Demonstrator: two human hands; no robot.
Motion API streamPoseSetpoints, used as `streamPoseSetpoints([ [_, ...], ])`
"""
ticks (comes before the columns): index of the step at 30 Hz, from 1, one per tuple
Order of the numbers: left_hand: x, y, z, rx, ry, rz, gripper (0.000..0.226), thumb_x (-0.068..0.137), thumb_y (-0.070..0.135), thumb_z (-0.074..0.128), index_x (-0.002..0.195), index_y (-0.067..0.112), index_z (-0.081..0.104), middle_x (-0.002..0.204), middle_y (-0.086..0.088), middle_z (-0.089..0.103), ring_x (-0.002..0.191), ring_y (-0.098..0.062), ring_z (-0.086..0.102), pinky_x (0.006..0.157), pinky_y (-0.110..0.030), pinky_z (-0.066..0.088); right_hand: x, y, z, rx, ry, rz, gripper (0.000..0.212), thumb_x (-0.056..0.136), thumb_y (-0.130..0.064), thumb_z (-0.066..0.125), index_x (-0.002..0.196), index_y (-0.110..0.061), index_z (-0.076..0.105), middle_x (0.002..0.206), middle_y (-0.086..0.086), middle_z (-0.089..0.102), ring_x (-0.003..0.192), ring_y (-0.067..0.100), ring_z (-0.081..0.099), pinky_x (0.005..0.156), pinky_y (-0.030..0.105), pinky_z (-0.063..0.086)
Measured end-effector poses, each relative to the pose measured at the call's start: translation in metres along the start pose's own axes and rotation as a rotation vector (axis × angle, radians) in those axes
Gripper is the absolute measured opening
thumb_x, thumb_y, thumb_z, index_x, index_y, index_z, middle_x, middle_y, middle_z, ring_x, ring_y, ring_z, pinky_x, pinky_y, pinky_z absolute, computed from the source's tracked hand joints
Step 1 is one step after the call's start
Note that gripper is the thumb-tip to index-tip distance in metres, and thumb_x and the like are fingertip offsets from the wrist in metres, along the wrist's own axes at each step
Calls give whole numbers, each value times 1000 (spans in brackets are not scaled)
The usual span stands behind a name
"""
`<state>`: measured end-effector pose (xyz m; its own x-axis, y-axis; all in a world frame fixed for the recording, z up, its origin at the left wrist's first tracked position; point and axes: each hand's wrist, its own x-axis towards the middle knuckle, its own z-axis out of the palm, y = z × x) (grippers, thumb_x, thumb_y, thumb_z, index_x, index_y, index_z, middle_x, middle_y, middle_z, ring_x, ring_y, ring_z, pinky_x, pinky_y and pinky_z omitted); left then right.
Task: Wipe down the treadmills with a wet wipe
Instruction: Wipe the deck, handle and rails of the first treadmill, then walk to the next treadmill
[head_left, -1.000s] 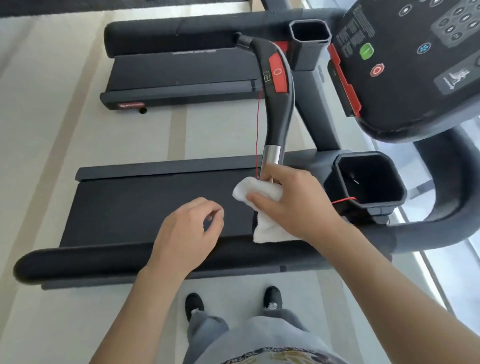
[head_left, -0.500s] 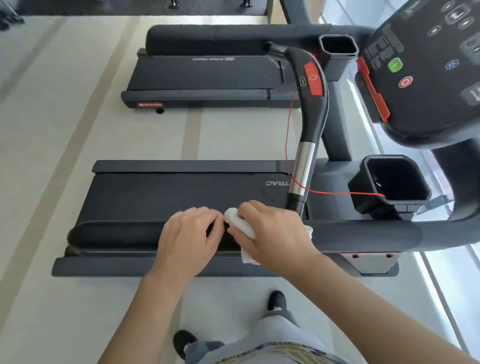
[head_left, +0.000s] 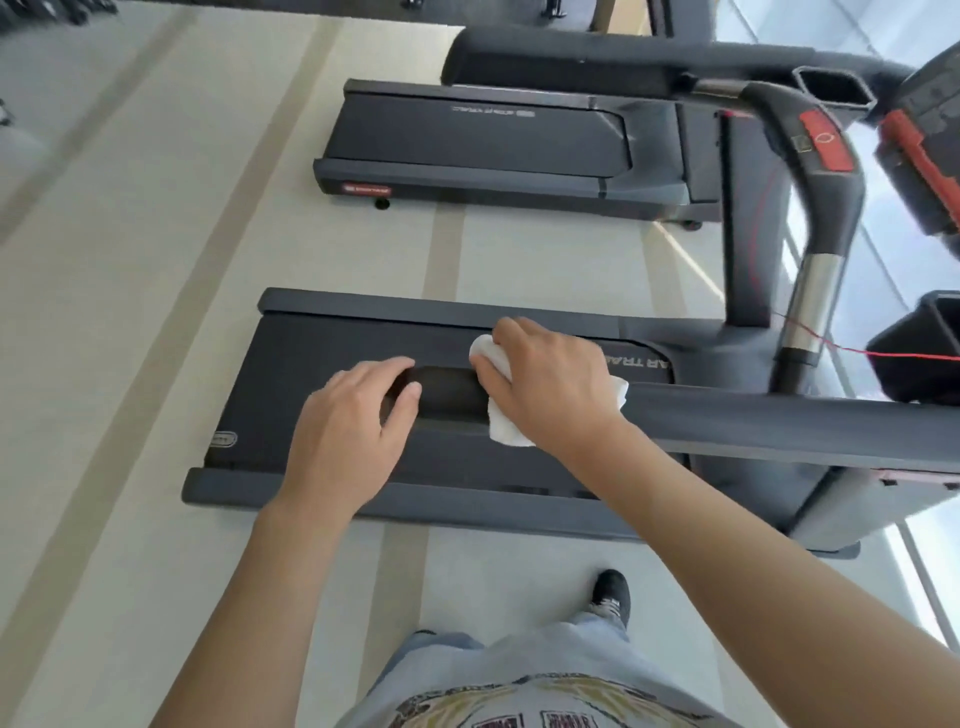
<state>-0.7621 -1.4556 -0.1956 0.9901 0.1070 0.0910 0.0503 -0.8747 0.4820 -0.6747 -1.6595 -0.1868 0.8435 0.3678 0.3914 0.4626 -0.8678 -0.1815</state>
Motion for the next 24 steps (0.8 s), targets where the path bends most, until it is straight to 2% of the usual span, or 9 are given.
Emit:
streamPoseSetpoints([
  [3,-19,-40,-20,7,3,-71,50,105,48,36,127,20,71,123,5,73,109,-22,65,90,-44,54,14,-41,10,-29,-19,-8,34,88,-29,70,70,-17,43,57,-3,45,39,25,35,46,22,18],
  [6,-45,-69,-38,-23,13,-137,47,104,47,38,125,20,71,123,6,72,110,-20,64,92,-46,56,25,-78,17,-63,-120,-52,35,90,-31,68,73,-17,41,61,-4,44,43,25,34,48,22,12],
  [9,-70,-93,-54,-52,54,-209,38,107,40,44,122,20,73,122,6,73,108,-20,64,91,-44,54,32,-116,30,-301,-297,-217,32,77,-30,79,71,-18,50,62,-5,41,43,21,32,48,24,4],
  [10,-77,-100,-59,-53,72,-234,33,108,36,47,121,19,73,121,6,73,107,-19,63,90,-42,54,34,-130,37,-359,-351,-259,28,79,-30,77,75,-20,52,65,-7,43,45,19,35,47,25,6],
  [13,-100,-120,-75,-62,116,-310,28,108,31,52,123,19,73,123,7,71,112,-17,62,90,-32,50,37,-173,56,-192,-469,-332,15,97,-27,57,90,-20,45,82,-7,52,62,22,54,47,30,24],
  [15,-116,-135,-86,-64,143,-368,30,107,33,52,127,19,71,126,7,70,115,-14,60,90,-29,47,35,-204,61,-42,-463,-335,16,100,-31,51,92,-19,44,85,-5,54,67,26,57,53,32,34],
  [18,-143,-161,-104,-67,202,-467,33,107,36,50,129,21,70,127,9,69,119,-15,58,97,-36,52,30,-248,62,135,-459,-350,20,97,-35,53,93,-15,55,84,-3,58,67,27,60,60,35,50],
  [24,-181,-210,-140,-61,335,-640,31,107,34,51,127,21,70,125,10,70,118,-15,58,98,-41,52,44,-325,73,367,-544,-344,28,92,-46,65,95,-19,59,86,-6,60,71,21,60,65,36,53],
])
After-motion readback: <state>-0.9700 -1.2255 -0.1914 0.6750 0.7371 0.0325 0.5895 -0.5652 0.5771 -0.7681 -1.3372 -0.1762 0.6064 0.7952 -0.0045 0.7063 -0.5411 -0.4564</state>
